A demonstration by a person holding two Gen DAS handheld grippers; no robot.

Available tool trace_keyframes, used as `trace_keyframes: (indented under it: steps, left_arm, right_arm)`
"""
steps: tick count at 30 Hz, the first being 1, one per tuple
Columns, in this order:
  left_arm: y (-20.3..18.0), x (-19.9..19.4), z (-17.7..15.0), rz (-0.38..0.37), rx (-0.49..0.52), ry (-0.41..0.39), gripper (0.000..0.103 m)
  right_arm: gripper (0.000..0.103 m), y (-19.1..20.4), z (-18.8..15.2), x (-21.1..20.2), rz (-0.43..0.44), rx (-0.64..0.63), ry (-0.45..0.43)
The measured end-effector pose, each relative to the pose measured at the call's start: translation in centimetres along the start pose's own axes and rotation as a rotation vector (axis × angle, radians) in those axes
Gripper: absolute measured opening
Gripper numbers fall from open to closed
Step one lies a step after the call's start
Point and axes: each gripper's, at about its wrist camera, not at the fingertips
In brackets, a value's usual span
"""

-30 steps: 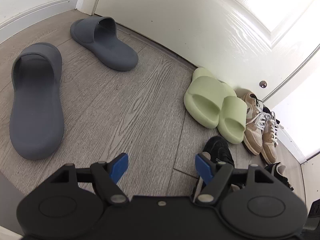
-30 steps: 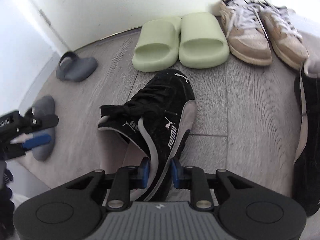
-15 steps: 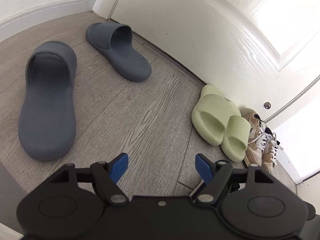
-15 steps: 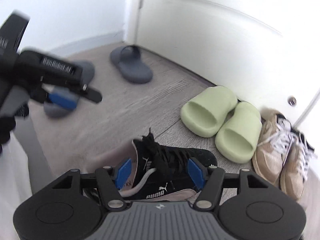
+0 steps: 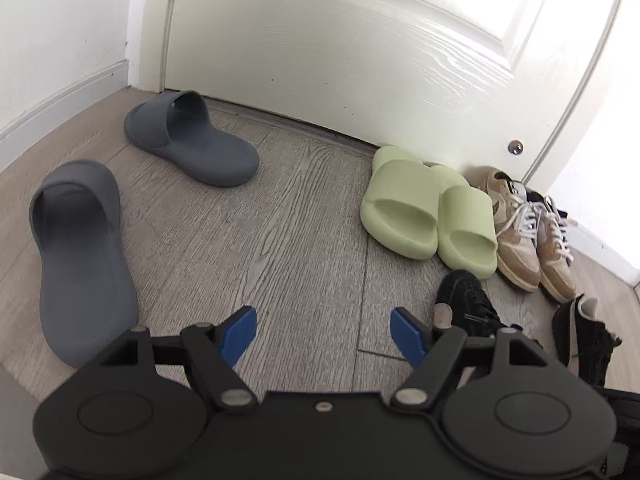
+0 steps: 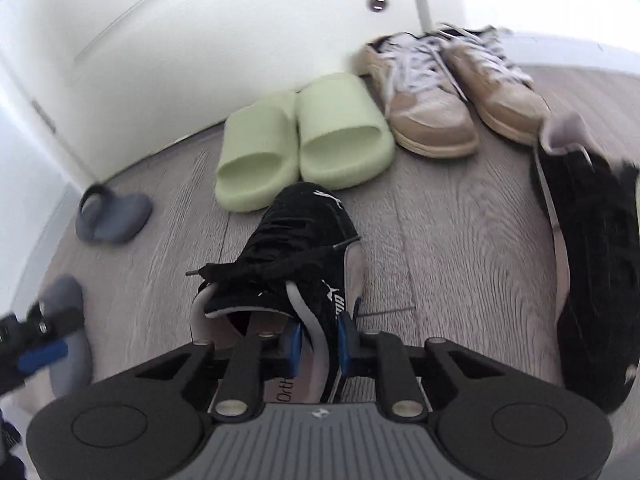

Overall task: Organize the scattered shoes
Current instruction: 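Carry the black sneaker toward the first black sneaker with the right tool, then lower and align the black sneaker beside the first black sneaker with the right tool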

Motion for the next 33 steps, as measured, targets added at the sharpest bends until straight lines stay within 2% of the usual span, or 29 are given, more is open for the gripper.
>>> trace_keyframes:
  steps: [2,4,7,9,11,12,15,16,18,20,21,23,25,29,31,33]
  left_arm:
    - [-0.8,0.0,-0.3,0.003,0.058,0.002,0.074]
    - [-1.3,-0.2,-0.6,-0.001,0.095,-0.002,0.074]
    - [-1.6,-0.4,-0.8,0.004,0.122,-0.002,0.074]
    - [-1.7,-0.3,-1.0,0.013,0.128,0.003,0.074]
    - [-1.7,-0.1,-1.0,0.016,0.130,0.009,0.074]
    - [-1.8,-0.1,-1.0,0.014,0.133,0.009,0.074]
    - [-2.4,-0.1,-1.2,0.009,0.162,0.007,0.074]
    - [-2.6,-0.1,-1.3,0.006,0.174,0.008,0.074]
    - [-3.0,-0.1,-1.6,0.005,0.202,0.015,0.074]
    - [-3.3,0.0,-1.8,0.003,0.222,0.020,0.074]
    - [-3.3,0.0,-1.9,0.003,0.228,0.021,0.074]
    - [-3.4,0.0,-2.0,0.008,0.236,0.024,0.074]
    - [-3.3,0.2,-2.1,0.014,0.234,0.033,0.074]
    - [-3.4,0.6,-2.1,0.015,0.236,0.049,0.074]
    - [-3.6,0.7,-2.2,0.016,0.246,0.055,0.074]
    - [-3.8,0.8,-2.3,0.019,0.257,0.062,0.074]
  right_arm:
    - [0.022,1.3,-1.4,-0.3,-0.002,0.035,0.007]
    - [0.027,1.9,-2.3,-0.2,0.056,0.098,0.020]
    - [0.028,1.6,-2.5,1.4,0.265,0.201,0.135]
    - [0.028,1.6,-2.1,1.5,0.391,0.202,0.199]
    - [0.035,1.5,-0.8,-0.4,0.384,0.078,0.126]
    - [0.043,1.4,-0.3,-1.1,0.354,0.020,0.093]
    - [0.058,0.7,2.6,-2.6,0.196,-0.201,-0.033]
    - [0.068,0.5,3.7,-2.4,0.148,-0.285,-0.046]
    - [0.071,0.4,5.2,-1.1,0.116,-0.436,0.001]
    - [0.071,1.1,5.8,0.1,0.137,-0.648,0.010]
    - [0.072,1.7,5.6,0.4,0.183,-0.781,-0.003]
    - [0.074,2.3,5.2,1.1,0.264,-0.952,0.031]
    - [0.082,2.3,5.0,1.6,0.300,-1.034,0.065]
    - [0.083,1.2,3.8,2.7,0.325,-1.123,0.085]
    - [0.085,1.3,2.6,3.1,0.317,-1.182,0.099]
    - [0.086,1.8,0.7,3.8,0.273,-1.316,0.101]
Point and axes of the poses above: each gripper's, at about its wrist camera, not at the fingertips, and x roughly the way its jaws point, y to its left, z to its top, and after that the axes turned 1 degree about -y, right-handed
